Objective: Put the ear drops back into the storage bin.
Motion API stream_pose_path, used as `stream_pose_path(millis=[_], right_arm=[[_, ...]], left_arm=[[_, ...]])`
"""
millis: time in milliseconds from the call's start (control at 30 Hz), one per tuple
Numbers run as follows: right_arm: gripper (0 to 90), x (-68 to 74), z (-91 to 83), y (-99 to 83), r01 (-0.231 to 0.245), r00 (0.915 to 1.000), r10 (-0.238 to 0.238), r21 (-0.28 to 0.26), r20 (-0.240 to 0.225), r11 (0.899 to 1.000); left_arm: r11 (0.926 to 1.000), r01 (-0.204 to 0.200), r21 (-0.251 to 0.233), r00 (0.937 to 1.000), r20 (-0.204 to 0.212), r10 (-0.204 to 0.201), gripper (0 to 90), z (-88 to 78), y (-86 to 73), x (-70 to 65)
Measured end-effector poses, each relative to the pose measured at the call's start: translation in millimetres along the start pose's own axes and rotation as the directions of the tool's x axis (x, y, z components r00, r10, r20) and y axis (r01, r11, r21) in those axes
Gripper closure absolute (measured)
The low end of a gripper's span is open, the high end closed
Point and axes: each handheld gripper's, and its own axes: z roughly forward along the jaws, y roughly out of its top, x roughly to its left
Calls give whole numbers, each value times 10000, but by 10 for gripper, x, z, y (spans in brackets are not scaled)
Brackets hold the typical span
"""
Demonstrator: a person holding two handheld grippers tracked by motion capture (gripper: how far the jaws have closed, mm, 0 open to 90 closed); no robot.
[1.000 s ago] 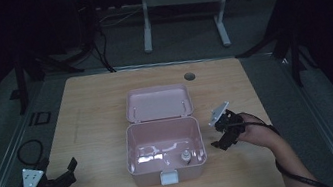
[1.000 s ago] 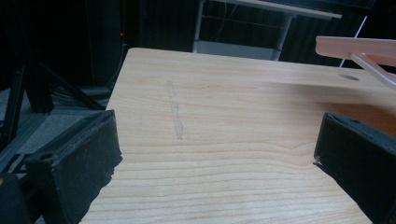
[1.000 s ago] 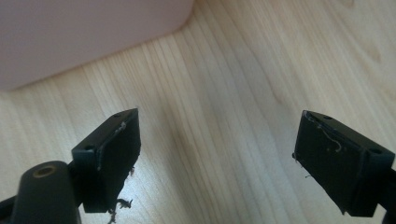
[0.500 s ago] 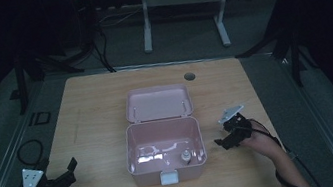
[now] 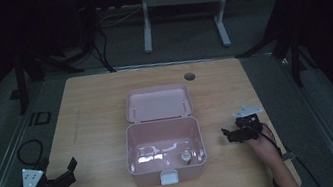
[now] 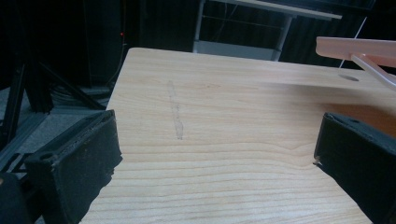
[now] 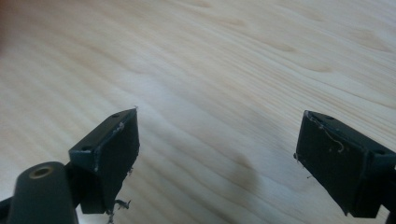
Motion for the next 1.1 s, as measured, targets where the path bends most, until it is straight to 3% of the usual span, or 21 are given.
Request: stream_pose_path(millis=[300, 467, 600, 667, 700, 733, 967, 1100], right_arm=[[130, -56, -40, -127, -1137, 9885, 1168, -373, 961, 9928], [131, -87, -54, -217, -1763, 9714, 1857, -744, 1478, 9815], [131, -112, -69, -263, -2090, 9608, 2224, -945, 1655, 9733], [130, -116, -76, -269, -2129, 9600, 2271, -999, 1635, 9719], [131, -133, -104, -301, -2341, 9508, 2542, -1271, 1769, 9639], [131, -141, -112, -314, -2393, 9475, 2608, -1308, 1850, 9621], [131, -215, -148, -395, -2775, 9346, 3046, -1592, 1837, 9475], [131, -257, -164, -414, -2993, 9325, 3249, -1657, 1580, 9397]], left_arm=[[10000, -12, -2, 10000, -3, 12, 5, 0, 0, -1], [10000, -9, -3, 10000, -7, 9, 5, 0, 0, -1], [10000, -7, 0, 10000, -11, 7, 5, 0, 0, -1], [10000, -8, -2, 10000, -11, 8, 5, 0, 0, -1], [10000, -14, -4, 10000, -5, 14, 5, -1, 0, -2], [10000, -11, -5, 10000, -12, 11, 5, -1, 0, -2], [10000, -4, -9, 10000, -5, 4, 5, -1, 0, -2], [10000, 1, -4, 10000, -9, -1, 5, 0, 0, 0]])
